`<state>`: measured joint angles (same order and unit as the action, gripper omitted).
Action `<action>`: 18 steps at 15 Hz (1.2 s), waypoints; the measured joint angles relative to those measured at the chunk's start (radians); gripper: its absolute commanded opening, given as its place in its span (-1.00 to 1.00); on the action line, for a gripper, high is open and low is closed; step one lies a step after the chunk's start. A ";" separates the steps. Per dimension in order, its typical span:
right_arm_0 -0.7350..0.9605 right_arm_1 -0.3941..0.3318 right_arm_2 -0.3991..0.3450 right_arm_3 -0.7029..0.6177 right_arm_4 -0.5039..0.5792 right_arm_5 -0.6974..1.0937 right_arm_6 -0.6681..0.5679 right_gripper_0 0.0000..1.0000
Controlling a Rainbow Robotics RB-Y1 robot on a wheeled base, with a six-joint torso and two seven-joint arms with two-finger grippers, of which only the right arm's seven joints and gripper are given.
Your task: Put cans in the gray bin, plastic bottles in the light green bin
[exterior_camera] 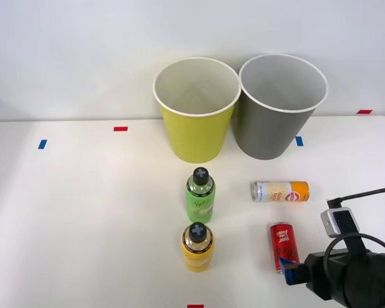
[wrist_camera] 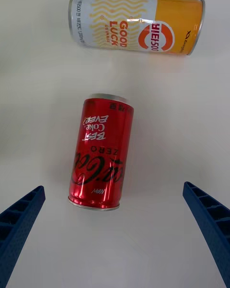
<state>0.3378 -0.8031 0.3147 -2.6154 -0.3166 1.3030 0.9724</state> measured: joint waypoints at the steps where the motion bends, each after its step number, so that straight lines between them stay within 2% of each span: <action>1: -0.018 0.001 0.006 0.002 -0.005 0.025 -0.001 1.00; 4: -0.067 0.034 0.028 0.054 -0.008 0.049 -0.001 1.00; 7: -0.116 0.112 0.035 0.126 -0.008 0.052 0.001 1.00; 11: -0.147 0.194 0.029 0.147 0.022 0.130 0.010 1.00; 18: -0.209 0.232 0.029 0.236 0.028 0.138 0.024 1.00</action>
<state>0.1286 -0.5712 0.3440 -2.3795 -0.2887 1.4408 0.9960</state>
